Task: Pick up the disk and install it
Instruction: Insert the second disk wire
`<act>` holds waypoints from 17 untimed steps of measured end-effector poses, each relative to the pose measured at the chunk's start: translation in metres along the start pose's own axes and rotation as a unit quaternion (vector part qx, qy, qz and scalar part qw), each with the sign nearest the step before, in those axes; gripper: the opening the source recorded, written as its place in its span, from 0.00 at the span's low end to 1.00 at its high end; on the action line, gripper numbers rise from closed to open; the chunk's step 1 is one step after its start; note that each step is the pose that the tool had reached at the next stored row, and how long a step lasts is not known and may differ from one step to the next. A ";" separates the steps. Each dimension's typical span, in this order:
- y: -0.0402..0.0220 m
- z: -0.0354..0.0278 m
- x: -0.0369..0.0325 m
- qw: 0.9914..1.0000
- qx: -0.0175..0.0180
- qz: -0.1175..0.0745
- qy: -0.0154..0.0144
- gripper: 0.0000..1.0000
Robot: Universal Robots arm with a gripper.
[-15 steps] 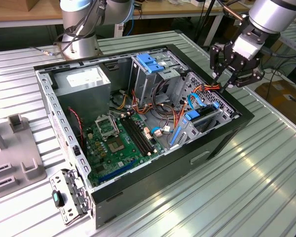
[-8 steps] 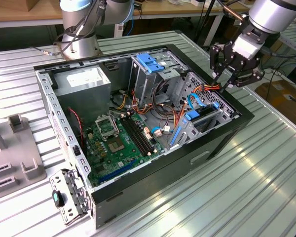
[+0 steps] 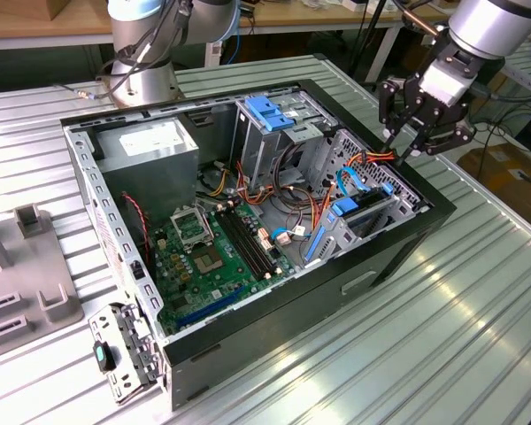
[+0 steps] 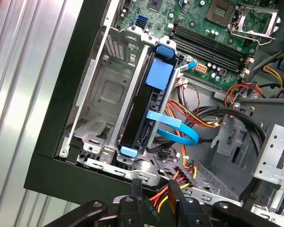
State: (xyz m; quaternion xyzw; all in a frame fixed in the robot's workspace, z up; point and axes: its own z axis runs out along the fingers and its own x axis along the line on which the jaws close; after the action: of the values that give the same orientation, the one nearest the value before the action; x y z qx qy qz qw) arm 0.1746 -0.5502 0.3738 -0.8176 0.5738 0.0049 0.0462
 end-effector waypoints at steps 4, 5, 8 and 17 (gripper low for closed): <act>-0.0046 0.0002 0.0017 1.000 0.000 -0.002 0.000 0.36; -0.0053 0.0002 0.0019 1.000 0.000 -0.004 0.000 0.36; -0.0066 0.0002 0.0024 1.000 -0.001 -0.013 -0.001 0.36; -0.0081 0.0004 0.0029 1.000 -0.002 -0.027 -0.002 0.36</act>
State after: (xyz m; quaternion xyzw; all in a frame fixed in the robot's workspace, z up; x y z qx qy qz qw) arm 0.1832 -0.5502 0.3739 -0.8330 0.5513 0.0062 0.0460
